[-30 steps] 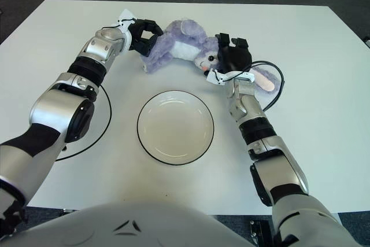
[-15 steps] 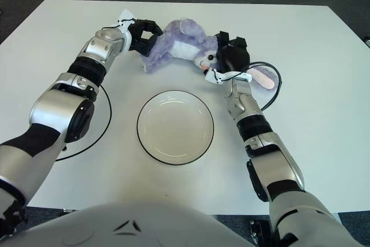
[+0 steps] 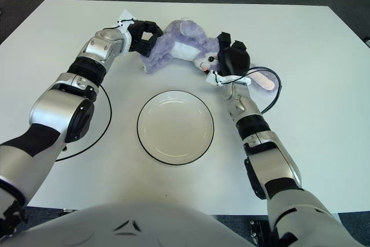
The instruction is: Put the doll into the plate.
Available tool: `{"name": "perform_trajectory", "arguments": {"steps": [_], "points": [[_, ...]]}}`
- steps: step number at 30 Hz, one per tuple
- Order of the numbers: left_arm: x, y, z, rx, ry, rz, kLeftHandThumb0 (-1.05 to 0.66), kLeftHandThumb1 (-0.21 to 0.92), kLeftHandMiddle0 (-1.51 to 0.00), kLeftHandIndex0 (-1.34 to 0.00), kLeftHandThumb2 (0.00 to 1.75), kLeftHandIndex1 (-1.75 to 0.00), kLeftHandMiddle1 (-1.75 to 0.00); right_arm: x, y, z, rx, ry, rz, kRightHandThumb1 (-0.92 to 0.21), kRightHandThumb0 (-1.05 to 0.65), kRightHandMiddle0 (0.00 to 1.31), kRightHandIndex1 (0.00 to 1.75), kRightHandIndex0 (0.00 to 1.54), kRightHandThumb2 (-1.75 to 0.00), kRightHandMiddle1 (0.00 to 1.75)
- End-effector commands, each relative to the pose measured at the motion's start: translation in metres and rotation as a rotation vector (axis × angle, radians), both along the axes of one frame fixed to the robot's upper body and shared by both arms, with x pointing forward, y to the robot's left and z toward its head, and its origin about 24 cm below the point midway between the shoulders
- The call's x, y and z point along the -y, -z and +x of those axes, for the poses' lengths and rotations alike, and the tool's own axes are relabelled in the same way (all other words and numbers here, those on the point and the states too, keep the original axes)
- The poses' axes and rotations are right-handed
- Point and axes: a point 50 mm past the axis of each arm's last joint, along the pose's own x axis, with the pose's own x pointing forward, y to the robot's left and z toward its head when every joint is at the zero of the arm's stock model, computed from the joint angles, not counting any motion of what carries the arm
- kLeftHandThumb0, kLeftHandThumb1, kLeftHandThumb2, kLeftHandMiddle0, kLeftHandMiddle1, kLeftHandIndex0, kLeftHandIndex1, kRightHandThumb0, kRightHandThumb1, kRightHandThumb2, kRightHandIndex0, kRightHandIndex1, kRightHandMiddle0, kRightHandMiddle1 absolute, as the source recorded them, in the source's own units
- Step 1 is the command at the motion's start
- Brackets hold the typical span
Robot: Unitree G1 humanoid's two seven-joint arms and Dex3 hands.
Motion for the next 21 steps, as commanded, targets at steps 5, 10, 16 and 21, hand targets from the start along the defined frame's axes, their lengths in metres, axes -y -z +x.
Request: {"name": "perform_trajectory", "arguments": {"steps": [5,10,16,21], "points": [[-0.004,0.006,-0.002,0.02,0.0,-0.03,0.0,0.08,-0.83,-0.56,1.56,-1.75,-1.64,-0.001,0.009,-0.001,-0.016,-0.013,0.077,-0.25,0.49,0.79,1.75,0.65,-1.39,1.75],[-0.005,0.008,-0.003,0.148,0.011,-0.041,0.0,0.07,-0.83,-0.56,1.58,-1.75,-1.67,0.0,0.01,-0.001,-0.03,-0.031,0.141,-0.23,0.51,0.89,1.75,0.68,-1.42,1.75],[-0.007,0.004,-0.008,0.346,-0.008,-0.014,0.0,0.02,-0.86,-0.6,1.64,-1.73,-1.7,0.001,0.011,0.0,-0.052,-0.036,0.178,-0.2,0.52,0.92,1.75,0.7,-1.46,1.75],[-0.012,0.0,-0.013,0.535,-0.053,0.056,0.0,0.12,-0.91,-0.55,1.43,-1.74,-1.39,0.002,0.012,0.001,-0.074,-0.029,0.2,-0.16,0.54,0.94,1.75,0.74,-1.51,1.75]]}}
